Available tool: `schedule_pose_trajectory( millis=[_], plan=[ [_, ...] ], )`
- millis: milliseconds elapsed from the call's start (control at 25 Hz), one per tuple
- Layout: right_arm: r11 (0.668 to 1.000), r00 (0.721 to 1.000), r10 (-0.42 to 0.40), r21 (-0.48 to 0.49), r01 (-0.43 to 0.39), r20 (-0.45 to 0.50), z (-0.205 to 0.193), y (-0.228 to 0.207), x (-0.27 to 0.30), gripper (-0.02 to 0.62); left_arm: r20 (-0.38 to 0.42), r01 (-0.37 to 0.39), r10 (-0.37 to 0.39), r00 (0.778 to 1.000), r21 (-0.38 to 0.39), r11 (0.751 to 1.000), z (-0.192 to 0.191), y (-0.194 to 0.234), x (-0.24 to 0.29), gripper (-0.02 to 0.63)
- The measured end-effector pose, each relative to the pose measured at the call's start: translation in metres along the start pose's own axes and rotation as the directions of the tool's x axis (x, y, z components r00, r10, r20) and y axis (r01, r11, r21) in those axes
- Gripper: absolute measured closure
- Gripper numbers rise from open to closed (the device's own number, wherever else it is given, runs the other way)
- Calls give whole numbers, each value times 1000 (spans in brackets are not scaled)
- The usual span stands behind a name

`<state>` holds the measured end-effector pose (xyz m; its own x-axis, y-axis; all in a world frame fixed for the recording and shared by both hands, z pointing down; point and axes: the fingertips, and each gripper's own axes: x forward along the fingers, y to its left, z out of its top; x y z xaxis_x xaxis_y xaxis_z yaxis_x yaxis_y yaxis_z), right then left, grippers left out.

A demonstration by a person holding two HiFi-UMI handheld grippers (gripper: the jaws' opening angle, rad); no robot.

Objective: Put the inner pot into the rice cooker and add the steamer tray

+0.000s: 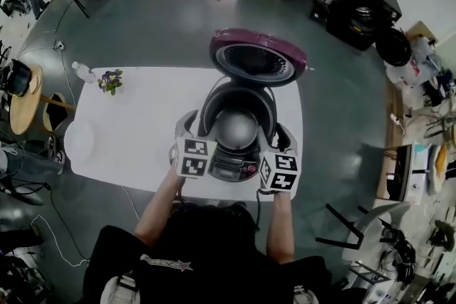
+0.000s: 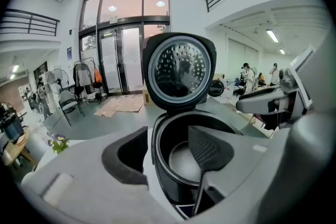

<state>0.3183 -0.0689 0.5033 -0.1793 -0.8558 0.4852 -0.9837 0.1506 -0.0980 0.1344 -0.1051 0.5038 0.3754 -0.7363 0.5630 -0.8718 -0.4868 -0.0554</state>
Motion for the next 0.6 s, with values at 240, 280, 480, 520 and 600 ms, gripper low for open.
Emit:
schedule_pose_trajectory(
  millis=[240, 280, 480, 520, 600],
  plan=[
    [999, 988, 17, -37, -11, 152, 27, 16, -32, 404, 162, 1, -1, 987, 4, 1000, 31, -4, -35, 405],
    [999, 984, 19, -46, -11, 175, 31, 20, -39, 417, 185, 3, -4, 983, 6, 1000, 35, -6, -42, 420],
    [995, 965, 6, -98, 21, 264, 37, 31, -61, 495, 263, 18, -25, 964, 31, 999, 40, -17, -61, 532],
    [994, 962, 4, -105, 25, 271, 35, 33, -63, 499, 273, 21, -29, 961, 33, 999, 40, -20, -63, 548],
    [993, 960, 1, -111, 31, 279, 33, 37, -67, 540, 287, 26, -34, 957, 33, 999, 39, -23, -68, 576]
  ],
)
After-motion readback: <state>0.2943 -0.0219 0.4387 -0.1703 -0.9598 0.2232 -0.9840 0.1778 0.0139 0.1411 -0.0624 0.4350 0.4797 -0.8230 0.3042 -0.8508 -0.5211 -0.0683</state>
